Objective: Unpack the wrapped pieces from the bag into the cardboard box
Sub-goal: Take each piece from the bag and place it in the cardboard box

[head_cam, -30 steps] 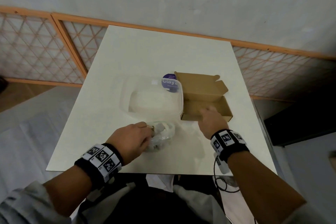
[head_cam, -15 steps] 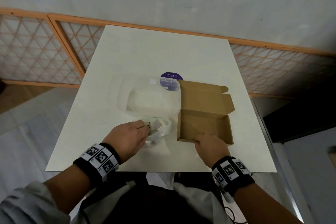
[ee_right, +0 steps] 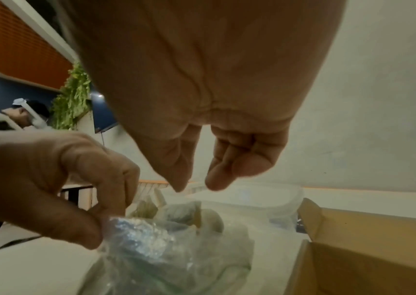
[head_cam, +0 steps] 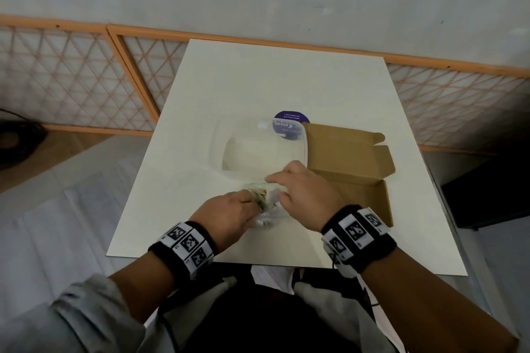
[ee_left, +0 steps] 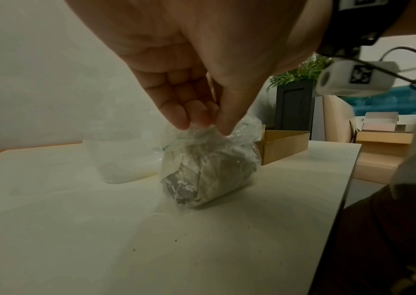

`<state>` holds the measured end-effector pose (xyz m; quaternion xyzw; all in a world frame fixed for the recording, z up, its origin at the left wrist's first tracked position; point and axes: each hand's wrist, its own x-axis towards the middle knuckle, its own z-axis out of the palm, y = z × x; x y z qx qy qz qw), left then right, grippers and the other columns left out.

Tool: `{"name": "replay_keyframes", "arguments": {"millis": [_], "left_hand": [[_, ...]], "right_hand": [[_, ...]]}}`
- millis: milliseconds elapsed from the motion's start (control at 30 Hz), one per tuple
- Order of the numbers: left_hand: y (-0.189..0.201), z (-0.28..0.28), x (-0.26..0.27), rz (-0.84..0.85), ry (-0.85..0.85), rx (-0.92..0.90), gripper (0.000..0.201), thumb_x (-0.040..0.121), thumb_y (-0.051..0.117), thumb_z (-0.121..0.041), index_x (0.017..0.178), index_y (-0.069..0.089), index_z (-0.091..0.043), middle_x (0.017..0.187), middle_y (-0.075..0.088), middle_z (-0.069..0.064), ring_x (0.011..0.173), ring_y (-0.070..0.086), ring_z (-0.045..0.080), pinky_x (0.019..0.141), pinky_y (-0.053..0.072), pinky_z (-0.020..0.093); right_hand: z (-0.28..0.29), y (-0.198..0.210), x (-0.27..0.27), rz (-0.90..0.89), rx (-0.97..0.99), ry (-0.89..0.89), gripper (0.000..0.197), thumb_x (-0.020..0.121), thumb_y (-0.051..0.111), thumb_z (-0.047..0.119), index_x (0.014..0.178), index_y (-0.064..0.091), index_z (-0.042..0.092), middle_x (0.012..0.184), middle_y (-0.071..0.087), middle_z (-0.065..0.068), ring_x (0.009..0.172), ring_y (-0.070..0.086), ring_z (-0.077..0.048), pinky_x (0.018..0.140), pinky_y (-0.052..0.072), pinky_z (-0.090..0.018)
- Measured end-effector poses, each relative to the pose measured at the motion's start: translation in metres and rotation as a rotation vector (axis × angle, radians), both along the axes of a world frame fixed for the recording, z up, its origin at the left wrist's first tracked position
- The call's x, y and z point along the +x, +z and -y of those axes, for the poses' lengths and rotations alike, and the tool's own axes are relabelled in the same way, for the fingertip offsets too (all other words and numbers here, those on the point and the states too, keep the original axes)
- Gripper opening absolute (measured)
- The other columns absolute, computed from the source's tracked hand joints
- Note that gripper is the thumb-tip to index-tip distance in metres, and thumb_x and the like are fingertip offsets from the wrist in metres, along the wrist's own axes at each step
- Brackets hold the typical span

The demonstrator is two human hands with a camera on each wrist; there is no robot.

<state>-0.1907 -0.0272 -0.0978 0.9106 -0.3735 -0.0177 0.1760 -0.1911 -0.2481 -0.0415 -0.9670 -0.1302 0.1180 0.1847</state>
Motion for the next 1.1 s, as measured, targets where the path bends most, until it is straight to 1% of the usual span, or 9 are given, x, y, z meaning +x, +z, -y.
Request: {"name": "replay_keyframes", "arguments": {"millis": [100, 233, 433, 600, 700, 833, 933, 1033, 1100], "left_hand": [[0.002, 0.000, -0.001, 0.024, -0.021, 0.007, 0.004, 0.089, 0.069, -0.026, 0.087, 0.072, -0.024, 0.088, 0.064, -0.001, 0.065, 0.064, 0.026, 0.050, 0.050, 0.030], [0.007, -0.005, -0.002, -0.015, 0.002, -0.001, 0.028, 0.094, 0.047, -0.037, 0.097, 0.072, -0.025, 0.092, 0.061, -0.002, 0.072, 0.063, 0.025, 0.059, 0.052, 0.033], [0.025, -0.009, 0.003, -0.252, 0.190, -0.151, 0.016, 0.099, 0.057, -0.036, 0.102, 0.072, -0.031, 0.095, 0.058, -0.013, 0.076, 0.060, 0.006, 0.075, 0.054, 0.031], [0.047, -0.001, 0.013, -0.438, 0.341, -0.335, 0.009, 0.093, 0.071, -0.041, 0.098, 0.073, -0.034, 0.093, 0.066, -0.014, 0.071, 0.060, 0.000, 0.070, 0.045, 0.015], [0.063, 0.012, 0.014, -0.635, 0.380, -0.481, 0.037, 0.083, 0.079, -0.054, 0.113, 0.068, -0.035, 0.099, 0.071, -0.015, 0.068, 0.062, -0.004, 0.071, 0.050, 0.015], [0.077, 0.030, 0.016, -0.754, 0.394, -0.634, 0.043, 0.087, 0.072, -0.061, 0.114, 0.067, -0.028, 0.096, 0.076, -0.007, 0.080, 0.073, 0.006, 0.081, 0.061, 0.030], [0.084, 0.036, 0.022, -0.793, 0.457, -0.723, 0.021, 0.098, 0.069, -0.035, 0.104, 0.071, -0.014, 0.089, 0.077, 0.004, 0.071, 0.072, 0.012, 0.081, 0.062, 0.041], [0.085, 0.034, 0.029, -0.857, 0.482, -0.758, 0.015, 0.096, 0.071, -0.014, 0.111, 0.069, -0.010, 0.085, 0.074, 0.009, 0.070, 0.071, 0.018, 0.083, 0.062, 0.042], [0.084, 0.032, 0.032, -0.865, 0.484, -0.772, 0.024, 0.096, 0.071, -0.010, 0.119, 0.066, -0.013, 0.082, 0.070, 0.001, 0.071, 0.071, 0.018, 0.083, 0.062, 0.040]], "right_hand": [[-0.008, -0.009, 0.011, -0.078, -0.125, 0.038, 0.042, 0.102, 0.053, 0.018, 0.144, 0.057, 0.026, 0.133, 0.050, -0.004, 0.107, 0.062, -0.027, 0.087, 0.051, -0.035], [-0.005, -0.011, 0.015, -0.067, -0.161, -0.014, 0.009, 0.103, 0.058, 0.029, 0.108, 0.062, 0.022, 0.118, 0.054, -0.001, 0.089, 0.059, -0.020, 0.074, 0.045, -0.032], [0.012, 0.013, 0.002, -0.122, 0.313, -0.184, 0.012, 0.098, 0.068, 0.034, 0.091, 0.061, 0.029, 0.079, 0.066, 0.009, 0.060, 0.058, -0.004, 0.056, 0.046, -0.022], [0.020, 0.027, -0.006, -0.144, 0.556, -0.268, 0.011, 0.096, 0.072, 0.035, 0.092, 0.063, 0.029, 0.081, 0.072, -0.004, 0.070, 0.063, -0.024, 0.070, 0.056, -0.043], [0.019, 0.030, -0.009, -0.140, 0.625, -0.274, 0.010, 0.097, 0.072, 0.029, 0.092, 0.063, 0.025, 0.082, 0.074, -0.003, 0.081, 0.069, -0.029, 0.079, 0.057, -0.050], [0.011, 0.033, -0.010, -0.098, 0.611, -0.242, 0.012, 0.098, 0.070, 0.035, 0.091, 0.062, 0.028, 0.078, 0.070, -0.001, 0.069, 0.063, -0.032, 0.060, 0.055, -0.046], [0.008, 0.034, -0.008, -0.090, 0.595, -0.245, 0.011, 0.097, 0.070, 0.033, 0.091, 0.062, 0.030, 0.064, 0.059, -0.011, 0.053, 0.048, -0.024, 0.050, 0.042, -0.037], [0.008, 0.030, -0.006, -0.105, 0.621, -0.277, 0.010, 0.097, 0.071, 0.030, 0.091, 0.063, 0.035, 0.092, 0.072, -0.020, 0.064, 0.060, -0.038, 0.058, 0.055, -0.051], [0.009, 0.025, -0.004, -0.135, 0.669, -0.308, 0.015, 0.098, 0.068, 0.022, 0.099, 0.063, 0.036, 0.109, 0.073, -0.008, 0.073, 0.070, -0.030, 0.068, 0.059, -0.056]]}}
